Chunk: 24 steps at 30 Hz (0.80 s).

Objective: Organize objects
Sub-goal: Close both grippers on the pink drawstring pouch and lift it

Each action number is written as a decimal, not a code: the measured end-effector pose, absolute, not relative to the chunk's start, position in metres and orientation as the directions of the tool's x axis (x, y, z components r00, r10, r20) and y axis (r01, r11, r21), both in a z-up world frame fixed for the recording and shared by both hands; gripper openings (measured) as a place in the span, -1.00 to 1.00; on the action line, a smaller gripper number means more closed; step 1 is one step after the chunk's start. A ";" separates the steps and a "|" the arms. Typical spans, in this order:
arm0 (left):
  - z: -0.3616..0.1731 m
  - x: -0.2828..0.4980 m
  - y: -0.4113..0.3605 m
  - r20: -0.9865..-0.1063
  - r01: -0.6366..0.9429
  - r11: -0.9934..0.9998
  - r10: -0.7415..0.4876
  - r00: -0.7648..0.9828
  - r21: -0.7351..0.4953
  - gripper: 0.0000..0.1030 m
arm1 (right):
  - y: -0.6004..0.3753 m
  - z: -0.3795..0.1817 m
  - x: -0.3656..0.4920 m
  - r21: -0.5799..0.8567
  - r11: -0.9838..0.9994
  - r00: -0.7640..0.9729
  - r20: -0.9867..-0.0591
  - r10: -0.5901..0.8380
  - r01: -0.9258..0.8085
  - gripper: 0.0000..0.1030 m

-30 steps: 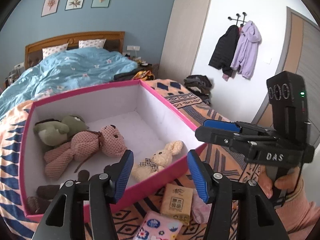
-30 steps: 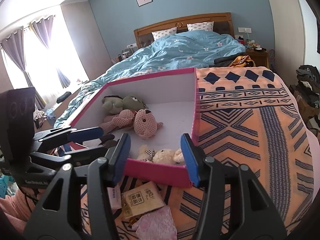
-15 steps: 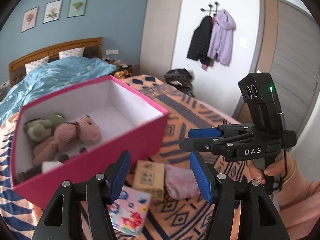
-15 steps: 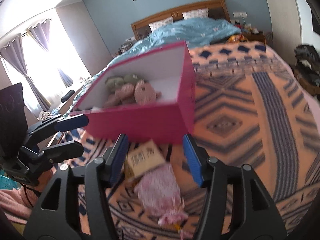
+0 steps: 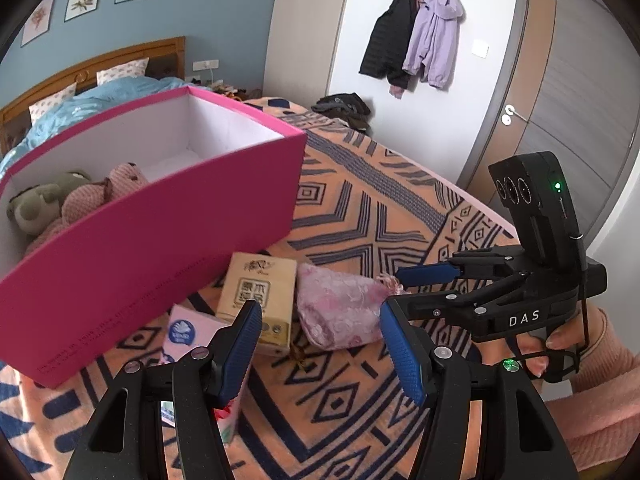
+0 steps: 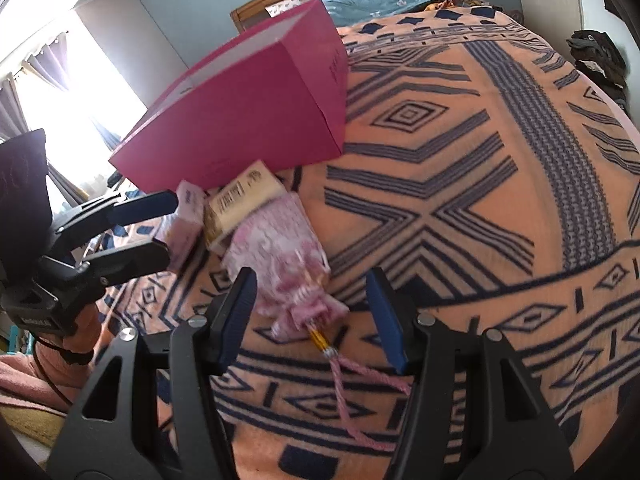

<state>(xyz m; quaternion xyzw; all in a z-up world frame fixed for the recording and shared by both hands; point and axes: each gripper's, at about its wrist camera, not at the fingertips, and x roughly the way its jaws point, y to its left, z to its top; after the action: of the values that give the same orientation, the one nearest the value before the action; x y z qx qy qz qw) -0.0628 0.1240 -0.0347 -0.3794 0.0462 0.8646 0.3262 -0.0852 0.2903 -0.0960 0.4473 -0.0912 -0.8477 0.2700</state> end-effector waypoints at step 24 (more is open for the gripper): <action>-0.053 -0.056 0.149 -0.734 -0.666 -0.740 0.500 -0.460 -0.087 0.22 | 0.290 -0.076 -0.071 0.378 -0.802 -0.466 -0.666 -0.583 0.463 -0.28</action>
<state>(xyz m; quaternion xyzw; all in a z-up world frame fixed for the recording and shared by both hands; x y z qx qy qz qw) -0.0556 0.1490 -0.0527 -0.3896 0.1067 0.8476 0.3441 -0.0707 0.2901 -0.0759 0.4162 -0.0721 -0.8531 0.3064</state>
